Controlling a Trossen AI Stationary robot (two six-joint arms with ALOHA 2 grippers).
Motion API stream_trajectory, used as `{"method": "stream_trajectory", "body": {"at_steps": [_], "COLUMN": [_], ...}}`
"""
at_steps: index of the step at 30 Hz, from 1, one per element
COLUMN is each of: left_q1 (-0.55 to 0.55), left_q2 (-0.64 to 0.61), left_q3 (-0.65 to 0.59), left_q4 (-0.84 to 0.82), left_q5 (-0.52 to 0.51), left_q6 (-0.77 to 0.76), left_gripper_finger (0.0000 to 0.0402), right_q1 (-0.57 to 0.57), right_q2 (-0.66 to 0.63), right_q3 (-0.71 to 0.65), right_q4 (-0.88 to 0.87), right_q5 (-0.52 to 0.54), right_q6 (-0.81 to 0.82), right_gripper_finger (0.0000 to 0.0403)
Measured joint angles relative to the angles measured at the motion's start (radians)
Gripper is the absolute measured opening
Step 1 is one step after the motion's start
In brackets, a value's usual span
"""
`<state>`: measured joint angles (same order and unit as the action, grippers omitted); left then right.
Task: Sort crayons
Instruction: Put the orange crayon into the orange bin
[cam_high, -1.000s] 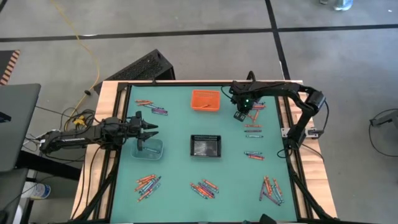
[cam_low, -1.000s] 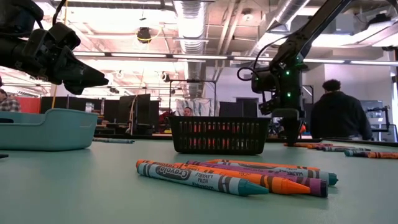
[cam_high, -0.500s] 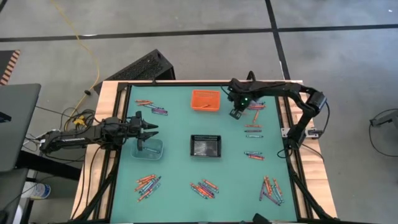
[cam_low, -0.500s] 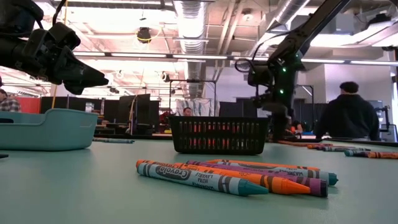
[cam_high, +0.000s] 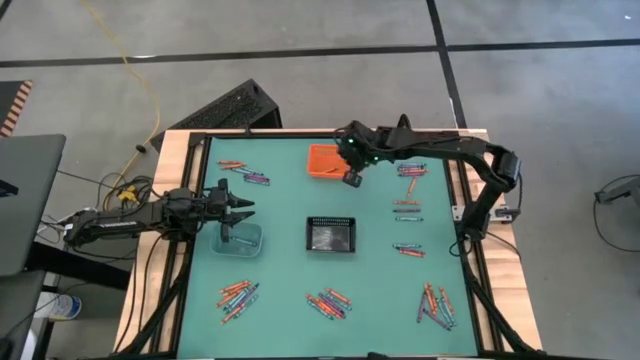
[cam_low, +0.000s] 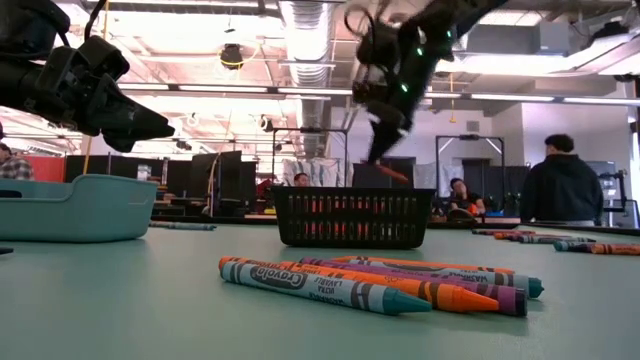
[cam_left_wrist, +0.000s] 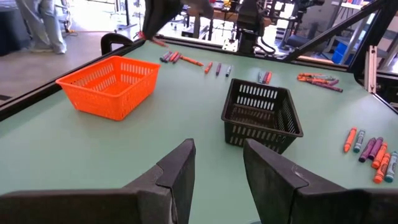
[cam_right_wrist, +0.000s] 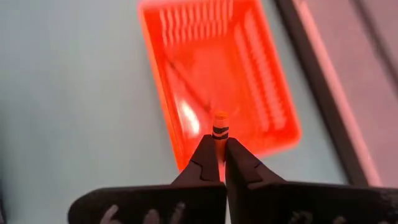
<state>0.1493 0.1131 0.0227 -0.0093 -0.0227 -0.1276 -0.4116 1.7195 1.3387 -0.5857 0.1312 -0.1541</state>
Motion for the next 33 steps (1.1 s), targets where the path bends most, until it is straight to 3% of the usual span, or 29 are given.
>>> {"method": "stream_trajectory", "body": {"at_steps": [10, 15, 25, 33], "left_q1": [0.0, 0.0, 0.0, 0.0], "left_q2": [0.0, 0.0, 0.0, 0.0], "left_q3": [0.0, 0.0, 0.0, 0.0], "left_q4": [0.0, 0.0, 0.0, 0.0], "left_q5": [0.0, 0.0, 0.0, -0.001], "left_q6": [0.0, 0.0, 0.0, 0.0], "left_gripper_finger": [0.0125, 0.0125, 0.0125, 0.0125], "right_q1": [0.036, 0.008, -0.009, -0.01], "right_q2": [0.002, 0.014, 0.183, 0.219], "right_q3": [0.031, 0.031, 0.072, 0.095], "right_q4": [0.236, 0.232, 0.265, 0.256], "right_q5": [0.006, 0.005, 0.003, 0.005], "right_q6": [-0.063, -0.063, -0.065, -0.065], "right_gripper_finger": [0.0005, 0.0005, 0.0006, 0.0034]}}
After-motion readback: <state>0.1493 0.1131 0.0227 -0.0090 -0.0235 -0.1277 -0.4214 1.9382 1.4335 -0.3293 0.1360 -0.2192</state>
